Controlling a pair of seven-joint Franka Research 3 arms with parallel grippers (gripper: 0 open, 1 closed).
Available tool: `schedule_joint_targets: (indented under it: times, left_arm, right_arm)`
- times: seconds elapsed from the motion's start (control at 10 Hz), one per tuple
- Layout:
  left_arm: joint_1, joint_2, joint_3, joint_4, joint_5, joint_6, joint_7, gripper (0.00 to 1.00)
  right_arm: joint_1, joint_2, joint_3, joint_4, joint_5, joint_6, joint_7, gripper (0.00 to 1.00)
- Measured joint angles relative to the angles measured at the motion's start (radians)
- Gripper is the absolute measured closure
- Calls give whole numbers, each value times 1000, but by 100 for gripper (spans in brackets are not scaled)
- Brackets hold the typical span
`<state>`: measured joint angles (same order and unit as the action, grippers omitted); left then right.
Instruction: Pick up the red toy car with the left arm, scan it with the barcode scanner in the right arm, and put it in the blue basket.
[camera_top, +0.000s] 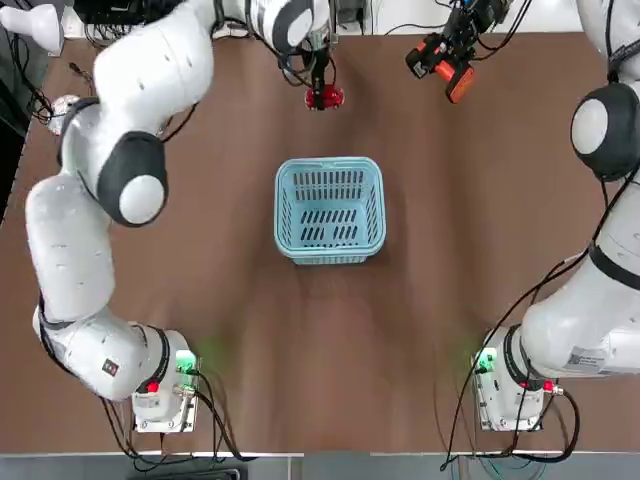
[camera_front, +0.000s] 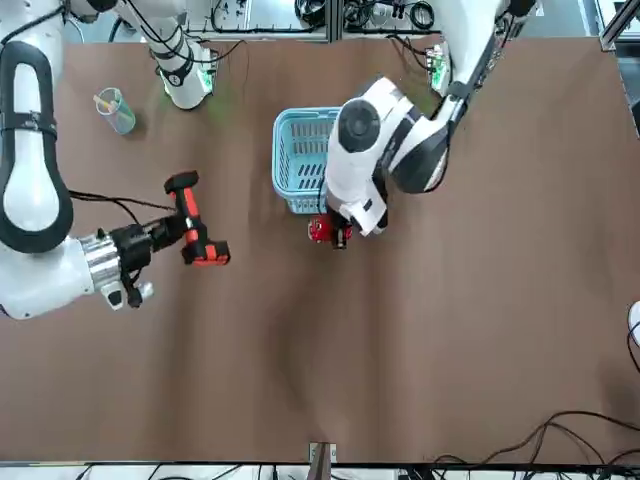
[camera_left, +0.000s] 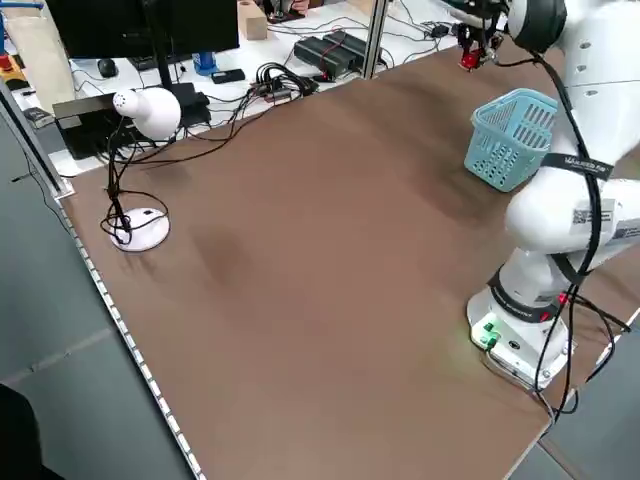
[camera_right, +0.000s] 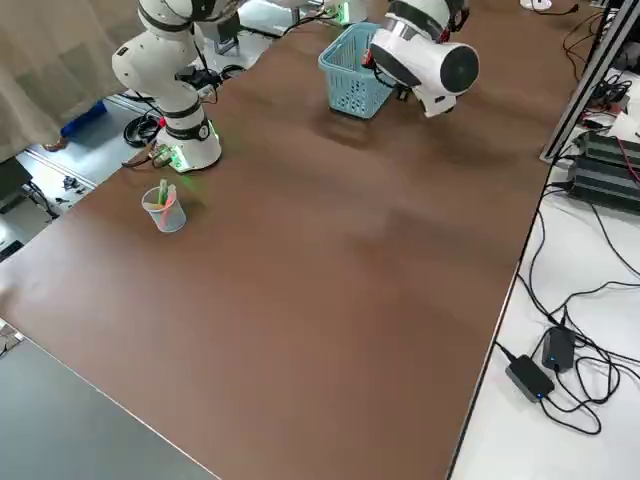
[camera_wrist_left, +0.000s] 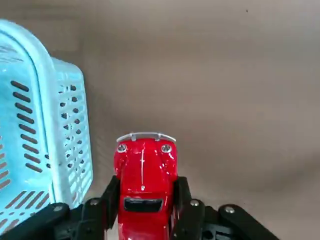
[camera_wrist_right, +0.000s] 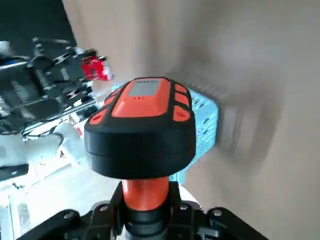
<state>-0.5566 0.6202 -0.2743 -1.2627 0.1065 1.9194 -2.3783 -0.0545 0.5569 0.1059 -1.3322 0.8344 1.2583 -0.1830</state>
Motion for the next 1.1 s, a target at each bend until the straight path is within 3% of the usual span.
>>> schedule_joint_targets:
  times: [0.3,1.1]
  left_arm:
    - [-22,23,0,32,0,-1,-13,52]
    - [-31,21,-9,52,0,-7,-13,52]
  right_arm:
    - [53,-12,5,-3,83,2,-3,63]
    - [164,-11,5,-110,86,125,-42,63]
